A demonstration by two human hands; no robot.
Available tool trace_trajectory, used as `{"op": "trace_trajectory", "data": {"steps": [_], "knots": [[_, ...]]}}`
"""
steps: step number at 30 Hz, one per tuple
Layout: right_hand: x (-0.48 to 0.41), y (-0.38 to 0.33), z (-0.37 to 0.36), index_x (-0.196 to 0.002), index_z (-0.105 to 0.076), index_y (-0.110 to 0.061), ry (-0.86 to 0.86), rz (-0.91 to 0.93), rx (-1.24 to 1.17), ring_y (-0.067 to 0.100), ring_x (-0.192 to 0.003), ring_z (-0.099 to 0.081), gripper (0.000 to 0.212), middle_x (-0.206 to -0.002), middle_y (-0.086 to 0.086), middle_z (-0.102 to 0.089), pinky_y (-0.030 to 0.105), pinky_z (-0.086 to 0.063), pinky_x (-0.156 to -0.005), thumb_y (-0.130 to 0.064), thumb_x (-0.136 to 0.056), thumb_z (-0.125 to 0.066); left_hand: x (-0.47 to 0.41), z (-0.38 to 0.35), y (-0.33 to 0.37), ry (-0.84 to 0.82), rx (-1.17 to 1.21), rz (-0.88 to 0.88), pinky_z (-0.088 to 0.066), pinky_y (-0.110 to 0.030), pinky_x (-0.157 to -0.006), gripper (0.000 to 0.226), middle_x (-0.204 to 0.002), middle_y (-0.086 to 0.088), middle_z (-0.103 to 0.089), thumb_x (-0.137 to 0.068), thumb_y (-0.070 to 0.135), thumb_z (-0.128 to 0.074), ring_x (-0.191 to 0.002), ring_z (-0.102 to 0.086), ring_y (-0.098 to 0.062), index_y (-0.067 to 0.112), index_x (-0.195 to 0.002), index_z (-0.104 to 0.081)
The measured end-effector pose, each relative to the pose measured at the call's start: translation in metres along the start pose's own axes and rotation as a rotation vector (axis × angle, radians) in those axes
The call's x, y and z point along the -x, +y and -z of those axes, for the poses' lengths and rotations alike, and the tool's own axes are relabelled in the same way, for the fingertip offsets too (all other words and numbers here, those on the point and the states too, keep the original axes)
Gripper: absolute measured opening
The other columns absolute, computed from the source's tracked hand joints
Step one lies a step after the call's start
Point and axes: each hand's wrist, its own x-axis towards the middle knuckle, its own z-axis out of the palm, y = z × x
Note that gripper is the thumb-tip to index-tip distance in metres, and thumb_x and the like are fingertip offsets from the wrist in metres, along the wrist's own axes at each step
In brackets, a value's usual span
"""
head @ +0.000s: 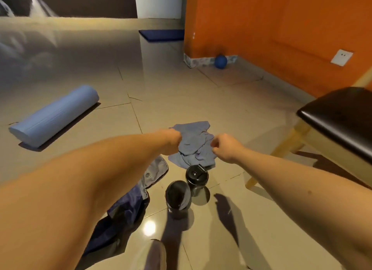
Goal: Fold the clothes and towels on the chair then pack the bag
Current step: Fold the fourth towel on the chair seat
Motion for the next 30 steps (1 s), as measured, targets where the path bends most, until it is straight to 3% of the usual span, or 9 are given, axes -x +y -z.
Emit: {"op": "trace_trajectory", "data": {"steps": [2,5,12,15,18,21,25,27,30], "knots": [[-0.03,0.014,-0.018,-0.11,-0.067,0.007,-0.016,-0.022,-0.011,0.039,-0.102,-0.063,0.025,-0.11,0.023,-0.068,0.042,-0.052,-0.084,-0.005,-0.095,-0.051,-0.036,-0.019,-0.007,-0.004,0.004,0.022,-0.036,-0.034,-0.064,0.015,-0.076,-0.003,-0.045,-0.101,0.014,-0.048,-0.072,-0.043,-0.024,0.01,-0.088,-0.056],[-0.076,0.032,-0.048,-0.111,-0.067,0.01,-0.029,-0.045,-0.055,0.042,-0.105,-0.063,0.027,-0.111,0.028,-0.068,0.049,-0.054,-0.088,-0.003,-0.092,-0.053,-0.083,-0.05,-0.018,0.005,0.021,0.052,-0.035,-0.035,-0.062,0.032,-0.07,-0.003,-0.039,-0.099,0.015,-0.051,-0.063,-0.036,-0.021,0.016,-0.07,-0.041],[-0.182,0.072,-0.126,-0.132,-0.064,-0.006,-0.081,-0.096,-0.114,0.036,-0.121,-0.059,0.035,-0.131,0.017,-0.065,0.047,-0.05,-0.101,-0.012,-0.097,-0.059,-0.193,-0.125,-0.018,-0.004,0.056,0.054,-0.04,-0.038,-0.065,0.036,-0.079,-0.007,-0.047,-0.1,0.024,-0.056,-0.079,-0.054,-0.034,0.017,-0.07,-0.036],[-0.209,0.086,-0.158,-0.143,-0.054,-0.011,-0.055,-0.093,-0.146,0.036,-0.126,-0.057,0.046,-0.141,0.014,-0.058,0.048,-0.049,-0.104,-0.013,-0.097,-0.064,-0.227,-0.148,-0.01,0.012,0.091,-0.003,-0.041,-0.038,-0.07,0.022,-0.105,-0.011,-0.056,-0.1,0.036,-0.058,-0.089,-0.054,-0.032,0.016,-0.1,-0.05],[-0.228,0.094,-0.182,-0.146,-0.046,-0.016,-0.031,-0.075,-0.134,0.039,-0.12,-0.056,0.056,-0.141,0.015,-0.049,0.053,-0.049,-0.098,-0.019,-0.095,-0.069,-0.253,-0.166,-0.007,0.026,0.102,-0.046,-0.04,-0.039,-0.074,0.038,-0.124,-0.01,-0.055,-0.1,0.036,-0.058,-0.108,-0.059,-0.035,0.018,-0.132,-0.05],[-0.24,0.095,-0.191,-0.135,-0.057,-0.019,0.039,-0.114,-0.115,0.039,-0.107,-0.058,0.035,-0.132,0.012,-0.049,0.048,-0.051,-0.087,-0.023,-0.101,-0.061,-0.265,-0.166,-0.012,0.066,0.063,-0.074,-0.041,-0.039,-0.068,0.017,-0.111,-0.01,-0.058,-0.104,0.028,-0.047,-0.093,-0.058,-0.034,0.016,-0.113,-0.055],[-0.248,0.091,-0.168,-0.1,-0.07,-0.012,0.098,-0.177,-0.135,0.034,-0.087,-0.056,0.019,-0.102,0.011,-0.059,0.035,-0.041,-0.066,-0.012,-0.103,-0.05,-0.261,-0.124,-0.021,0.159,0.181,-0.104,-0.038,-0.041,-0.06,0.021,-0.075,-0.006,-0.045,-0.106,0.031,-0.039,-0.061,-0.042,-0.026,0.014,-0.093,-0.036],[-0.246,0.086,-0.143,-0.114,-0.068,-0.009,0.089,-0.177,-0.259,0.036,-0.1,-0.06,0.02,-0.113,0.015,-0.063,0.038,-0.05,-0.076,-0.008,-0.098,-0.056,-0.256,-0.088,-0.022,0.23,0.299,-0.084,-0.036,-0.04,-0.056,0.02,-0.072,-0.009,-0.049,-0.105,0.03,-0.038,-0.06,-0.045,-0.029,0.012,-0.095,-0.036],[-0.237,0.069,-0.09,-0.149,-0.044,-0.011,0.104,-0.164,-0.42,0.036,-0.122,-0.057,0.063,-0.14,0.016,-0.054,0.041,-0.051,-0.097,-0.015,-0.092,-0.07,-0.242,-0.022,-0.014,0.345,0.474,-0.084,-0.031,-0.038,-0.053,0.019,-0.074,-0.012,-0.053,-0.105,0.029,-0.037,-0.064,-0.049,-0.032,0.011,-0.098,-0.038]]}}
